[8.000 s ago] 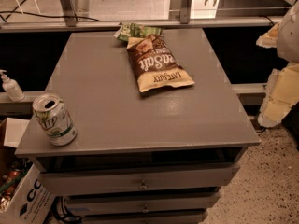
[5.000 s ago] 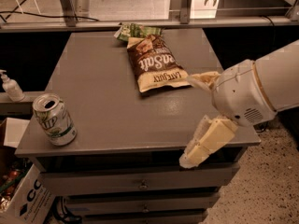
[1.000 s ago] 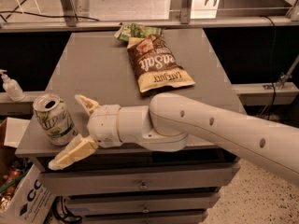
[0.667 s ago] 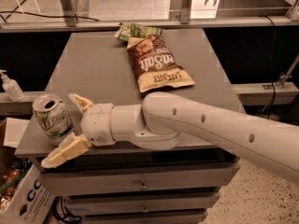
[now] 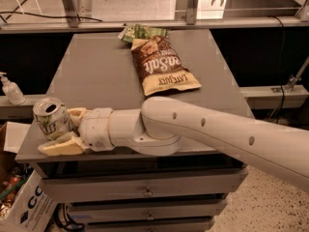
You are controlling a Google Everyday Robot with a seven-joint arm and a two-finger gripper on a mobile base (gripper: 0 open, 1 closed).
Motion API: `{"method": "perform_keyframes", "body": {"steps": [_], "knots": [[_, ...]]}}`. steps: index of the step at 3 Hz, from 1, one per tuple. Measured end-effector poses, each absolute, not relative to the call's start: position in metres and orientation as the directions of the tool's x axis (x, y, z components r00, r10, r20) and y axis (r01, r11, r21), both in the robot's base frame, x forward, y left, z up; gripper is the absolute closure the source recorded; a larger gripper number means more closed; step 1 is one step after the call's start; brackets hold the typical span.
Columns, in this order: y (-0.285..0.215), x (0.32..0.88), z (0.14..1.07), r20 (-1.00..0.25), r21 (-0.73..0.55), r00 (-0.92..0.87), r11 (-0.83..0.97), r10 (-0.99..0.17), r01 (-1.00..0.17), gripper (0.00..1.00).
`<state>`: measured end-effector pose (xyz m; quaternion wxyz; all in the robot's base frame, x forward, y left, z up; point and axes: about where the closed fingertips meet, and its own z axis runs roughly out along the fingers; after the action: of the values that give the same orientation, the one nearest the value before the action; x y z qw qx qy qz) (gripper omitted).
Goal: Place 7up can upright
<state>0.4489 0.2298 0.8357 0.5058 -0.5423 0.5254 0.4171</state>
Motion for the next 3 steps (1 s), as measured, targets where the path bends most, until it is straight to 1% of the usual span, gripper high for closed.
{"method": "perform_keyframes", "body": {"steps": [2,3], "knots": [[0.214,0.458,0.852,-0.983,-0.141,0.126,0.106,-0.137,-0.984,0.87],[0.205,0.475,0.89,-0.973,-0.207,0.19,0.129,-0.132,-0.97,1.0]]}}
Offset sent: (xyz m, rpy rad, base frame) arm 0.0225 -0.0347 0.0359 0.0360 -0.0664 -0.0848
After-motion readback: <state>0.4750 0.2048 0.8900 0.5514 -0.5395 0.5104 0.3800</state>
